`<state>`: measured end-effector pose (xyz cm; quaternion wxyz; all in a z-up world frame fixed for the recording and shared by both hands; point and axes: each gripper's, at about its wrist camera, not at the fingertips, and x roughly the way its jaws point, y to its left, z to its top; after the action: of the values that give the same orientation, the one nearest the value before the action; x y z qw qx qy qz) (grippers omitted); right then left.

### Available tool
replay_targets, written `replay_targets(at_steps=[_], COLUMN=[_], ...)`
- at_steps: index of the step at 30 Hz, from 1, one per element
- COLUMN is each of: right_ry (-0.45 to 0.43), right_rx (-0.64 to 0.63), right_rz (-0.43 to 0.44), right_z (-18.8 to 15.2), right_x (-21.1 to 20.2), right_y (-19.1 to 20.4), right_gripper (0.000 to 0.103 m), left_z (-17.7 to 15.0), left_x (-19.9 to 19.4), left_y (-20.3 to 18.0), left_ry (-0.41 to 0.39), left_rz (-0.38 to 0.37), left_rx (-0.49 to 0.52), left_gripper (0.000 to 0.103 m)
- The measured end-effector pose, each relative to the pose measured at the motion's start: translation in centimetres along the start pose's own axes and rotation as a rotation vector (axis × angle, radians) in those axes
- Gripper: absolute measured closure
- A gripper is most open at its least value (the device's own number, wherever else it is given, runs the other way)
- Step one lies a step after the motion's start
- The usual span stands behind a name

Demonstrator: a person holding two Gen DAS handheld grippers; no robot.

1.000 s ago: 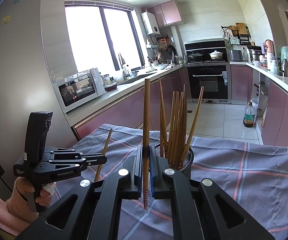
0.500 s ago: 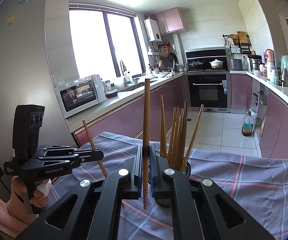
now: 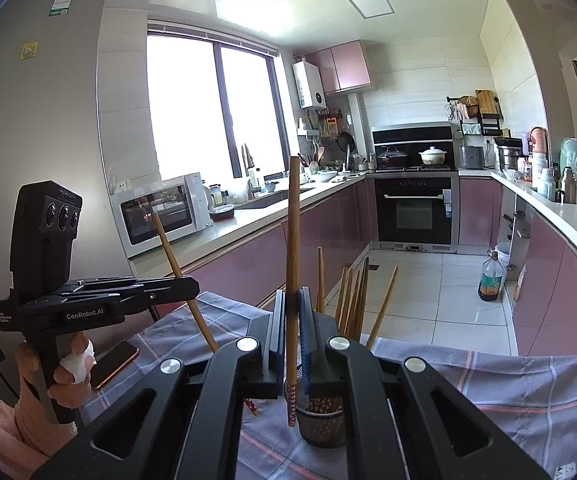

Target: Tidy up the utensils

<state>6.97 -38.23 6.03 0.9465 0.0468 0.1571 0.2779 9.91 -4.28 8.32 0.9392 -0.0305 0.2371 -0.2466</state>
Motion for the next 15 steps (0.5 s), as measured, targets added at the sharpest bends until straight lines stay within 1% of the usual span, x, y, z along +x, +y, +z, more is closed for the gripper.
replay_targets(at_steps=[5, 9, 13, 15], right_ry=[-0.022, -0.029, -0.016, 0.0], right_rx=[-0.004, 0.004, 0.013, 0.019], right_rz=[-0.012, -0.019, -0.029, -0.032], right_z=[0.9, 1.2, 0.9, 0.7], right_x=[0.2, 0.8, 1.7, 2.5], right_y=[-0.7, -1.2, -1.7, -2.0], right_gripper=[0.098, 0.098, 0.098, 0.098], left_z=[1.9, 2.9, 3.0, 2.7], left_x=[-0.1, 0.3, 2.0, 3.2], left_y=[-1.2, -2.3, -3.2, -3.7], left_ry=[-0.039, -0.049, -0.026, 0.004], left_rz=[-0.009, -0.019, 0.002, 0.005], left_rx=[0.013, 0.022, 0.035, 0.04], left_gripper=[0.096, 0.096, 0.096, 0.096])
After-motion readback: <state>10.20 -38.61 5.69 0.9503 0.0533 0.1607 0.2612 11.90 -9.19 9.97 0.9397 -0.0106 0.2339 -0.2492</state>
